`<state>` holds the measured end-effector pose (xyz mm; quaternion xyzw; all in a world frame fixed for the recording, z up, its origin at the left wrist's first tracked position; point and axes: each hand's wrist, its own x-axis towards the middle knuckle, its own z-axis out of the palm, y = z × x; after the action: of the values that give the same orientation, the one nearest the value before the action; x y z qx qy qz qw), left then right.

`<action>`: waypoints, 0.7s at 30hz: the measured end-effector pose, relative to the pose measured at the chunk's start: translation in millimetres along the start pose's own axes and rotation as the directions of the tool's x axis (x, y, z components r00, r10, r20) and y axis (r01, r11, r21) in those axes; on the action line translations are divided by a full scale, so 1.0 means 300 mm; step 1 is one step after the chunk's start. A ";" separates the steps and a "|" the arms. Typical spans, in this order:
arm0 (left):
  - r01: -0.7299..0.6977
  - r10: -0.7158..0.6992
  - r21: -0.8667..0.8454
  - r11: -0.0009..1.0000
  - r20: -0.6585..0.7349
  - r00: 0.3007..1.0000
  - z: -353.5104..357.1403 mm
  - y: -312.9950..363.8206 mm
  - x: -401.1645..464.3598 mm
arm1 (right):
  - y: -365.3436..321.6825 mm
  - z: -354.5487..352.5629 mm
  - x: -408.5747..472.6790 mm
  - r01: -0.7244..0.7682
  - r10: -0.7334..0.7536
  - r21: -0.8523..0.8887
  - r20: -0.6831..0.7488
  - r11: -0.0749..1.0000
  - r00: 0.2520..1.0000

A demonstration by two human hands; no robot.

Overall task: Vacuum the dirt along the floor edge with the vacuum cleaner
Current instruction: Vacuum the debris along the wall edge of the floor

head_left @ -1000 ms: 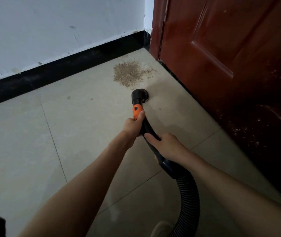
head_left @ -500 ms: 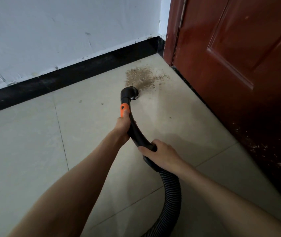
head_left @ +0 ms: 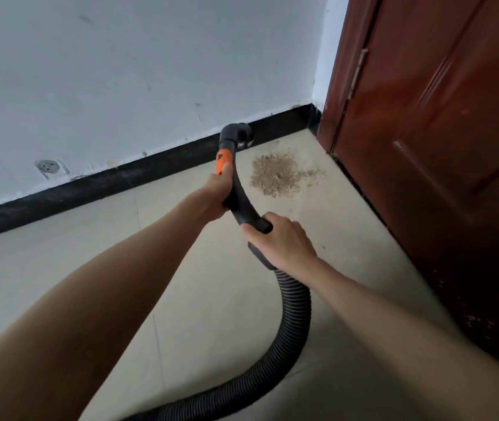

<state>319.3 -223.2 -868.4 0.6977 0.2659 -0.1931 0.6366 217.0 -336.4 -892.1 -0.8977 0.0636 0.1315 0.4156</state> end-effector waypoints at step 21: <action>0.182 -0.183 -0.181 0.966 0.012 0.983 -0.007 -0.350 0.263 | 0.110 0.104 0.110 -0.023 0.092 -0.366 0.174 0.930 0.980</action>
<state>316.1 -206.1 -998.6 0.6098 0.3469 -0.2245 0.6763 235.6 -334.0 -945.0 -0.9402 0.0250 0.2372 0.2433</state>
